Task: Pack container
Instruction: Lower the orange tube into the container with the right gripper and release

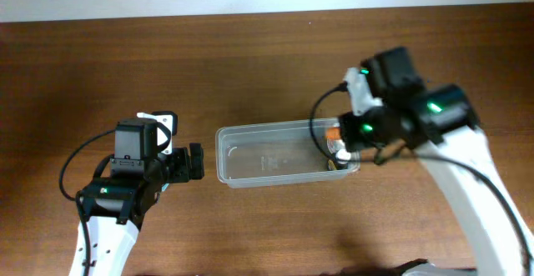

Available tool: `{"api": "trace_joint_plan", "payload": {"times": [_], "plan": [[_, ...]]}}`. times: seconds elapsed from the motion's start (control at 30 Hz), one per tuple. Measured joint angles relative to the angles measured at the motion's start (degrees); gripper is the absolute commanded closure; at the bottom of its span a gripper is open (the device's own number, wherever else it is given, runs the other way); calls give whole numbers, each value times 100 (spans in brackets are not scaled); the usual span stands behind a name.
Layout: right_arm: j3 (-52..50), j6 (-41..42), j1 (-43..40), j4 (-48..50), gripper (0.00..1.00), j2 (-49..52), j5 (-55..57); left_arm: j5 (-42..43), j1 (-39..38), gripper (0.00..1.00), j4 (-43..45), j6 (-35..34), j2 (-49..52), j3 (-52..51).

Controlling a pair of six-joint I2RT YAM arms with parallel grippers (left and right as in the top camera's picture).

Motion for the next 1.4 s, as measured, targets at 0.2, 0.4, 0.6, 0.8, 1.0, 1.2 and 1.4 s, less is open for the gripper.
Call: {"api": "trace_joint_plan", "payload": {"times": [0.2, 0.4, 0.6, 0.8, 1.0, 1.2, 1.4], "plan": [[0, -9, 48, 297, 85, 1078, 101, 0, 0, 1, 0, 0, 0, 0], [-2, -52, 50, 671, 85, 1786, 138, 0, 0, 1, -2, 0, 0, 0], [-2, -90, 50, 824, 85, 2100, 264, 0, 0, 1, -2, 0, 0, 0], [-2, -96, 50, 824, 80, 2201, 404, 0, 0, 1, -2, 0, 0, 0], [-2, -125, 55, 811, 63, 2201, 442, 0, 0, 1, -31, 0, 0, 0], [-2, -149, 57, 804, 61, 2201, 442, 0, 0, 1, -48, 0, 0, 0], [-2, -151, 57, 802, 61, 2201, 442, 0, 0, 1, -52, 0, 0, 0]]}}
